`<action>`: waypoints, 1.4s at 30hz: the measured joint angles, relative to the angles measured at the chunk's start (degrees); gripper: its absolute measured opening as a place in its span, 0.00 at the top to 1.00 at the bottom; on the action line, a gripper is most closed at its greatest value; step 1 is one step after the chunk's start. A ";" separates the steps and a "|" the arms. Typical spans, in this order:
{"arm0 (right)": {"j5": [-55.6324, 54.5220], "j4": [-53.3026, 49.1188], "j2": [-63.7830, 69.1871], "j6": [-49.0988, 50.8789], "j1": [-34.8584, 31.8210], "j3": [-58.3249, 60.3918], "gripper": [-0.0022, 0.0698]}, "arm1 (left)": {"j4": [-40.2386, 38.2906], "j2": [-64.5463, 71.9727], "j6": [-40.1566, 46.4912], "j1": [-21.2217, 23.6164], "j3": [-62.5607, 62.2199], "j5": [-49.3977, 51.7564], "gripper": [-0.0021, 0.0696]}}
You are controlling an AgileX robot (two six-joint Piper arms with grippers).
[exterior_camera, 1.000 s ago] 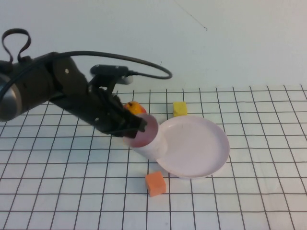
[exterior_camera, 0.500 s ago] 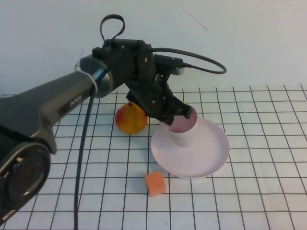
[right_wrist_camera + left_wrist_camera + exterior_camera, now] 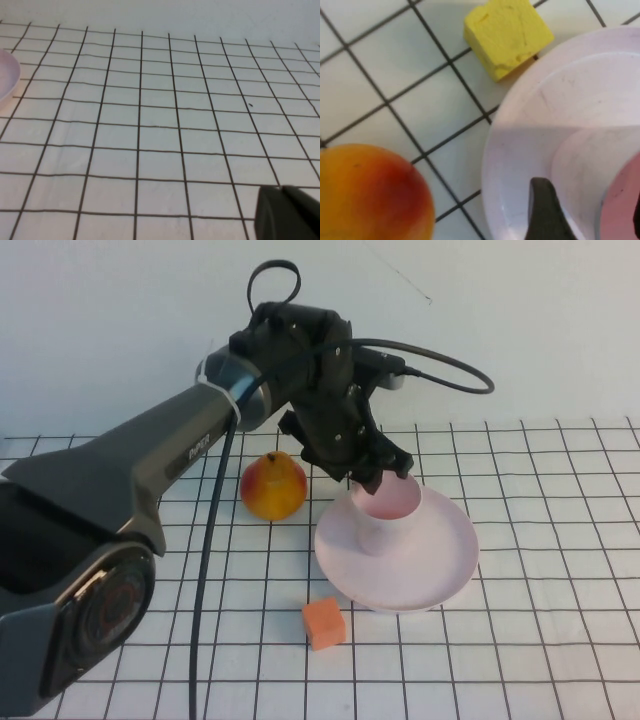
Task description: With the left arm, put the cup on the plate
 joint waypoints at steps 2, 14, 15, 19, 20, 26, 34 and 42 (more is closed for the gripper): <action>0.00 0.00 0.00 0.00 0.00 0.00 0.97 | 2.99 0.00 -1.02 0.00 -3.42 3.24 0.51; 0.00 0.00 0.00 0.00 0.00 0.00 0.97 | 17.29 -11.06 -1.19 0.12 -14.04 12.73 0.91; 0.00 0.00 0.00 0.00 0.00 0.00 0.97 | 18.50 -13.29 -1.19 0.12 -14.04 12.73 0.93; 0.00 0.00 0.00 0.00 0.00 0.00 0.97 | 22.45 -22.58 -1.10 0.22 -14.18 13.19 0.96; 0.00 0.00 0.00 0.00 0.00 0.00 0.97 | 22.75 -24.46 -1.10 0.22 -14.30 13.19 0.96; 0.00 0.00 0.00 0.00 0.00 0.00 0.97 | 23.11 -36.24 -1.32 0.22 -14.52 14.05 0.97; 0.00 0.00 0.00 0.00 0.00 0.00 0.97 | 23.41 -43.98 -3.58 0.34 -14.74 14.19 0.97; 0.00 0.00 0.00 0.00 0.00 0.00 0.97 | 22.62 -43.64 -4.12 0.46 -14.93 14.19 0.97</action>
